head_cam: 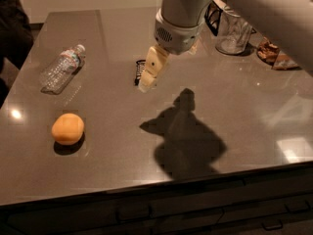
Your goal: Move rxbar chocolate near water bottle
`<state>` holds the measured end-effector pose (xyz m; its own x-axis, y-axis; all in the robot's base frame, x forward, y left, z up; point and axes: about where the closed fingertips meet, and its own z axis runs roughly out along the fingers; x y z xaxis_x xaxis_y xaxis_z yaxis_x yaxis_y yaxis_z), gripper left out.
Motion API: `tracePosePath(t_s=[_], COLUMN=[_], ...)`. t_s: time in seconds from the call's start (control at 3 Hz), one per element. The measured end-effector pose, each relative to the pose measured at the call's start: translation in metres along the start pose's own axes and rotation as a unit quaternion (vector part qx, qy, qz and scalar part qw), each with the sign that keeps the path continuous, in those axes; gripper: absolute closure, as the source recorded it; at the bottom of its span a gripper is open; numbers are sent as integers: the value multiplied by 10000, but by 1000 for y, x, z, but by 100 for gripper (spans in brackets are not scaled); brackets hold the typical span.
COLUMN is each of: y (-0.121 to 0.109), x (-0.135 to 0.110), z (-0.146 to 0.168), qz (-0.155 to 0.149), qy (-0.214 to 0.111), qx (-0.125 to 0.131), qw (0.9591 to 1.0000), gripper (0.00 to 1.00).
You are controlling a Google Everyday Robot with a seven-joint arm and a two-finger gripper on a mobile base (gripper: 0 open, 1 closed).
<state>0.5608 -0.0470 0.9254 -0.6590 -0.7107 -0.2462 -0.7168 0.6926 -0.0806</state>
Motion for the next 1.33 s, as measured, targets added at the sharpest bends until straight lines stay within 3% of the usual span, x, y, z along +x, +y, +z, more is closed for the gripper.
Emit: tracePosePath(t_s=[0.33, 0.67, 1.33], y=[-14, -23, -44], x=[-20, -40, -68], z=[9, 18, 50], qz=[589, 1240, 2446], qy=[-335, -654, -512], qx=[-68, -37, 163], qw=[9977, 9901, 9681], gripper=[0, 0, 0])
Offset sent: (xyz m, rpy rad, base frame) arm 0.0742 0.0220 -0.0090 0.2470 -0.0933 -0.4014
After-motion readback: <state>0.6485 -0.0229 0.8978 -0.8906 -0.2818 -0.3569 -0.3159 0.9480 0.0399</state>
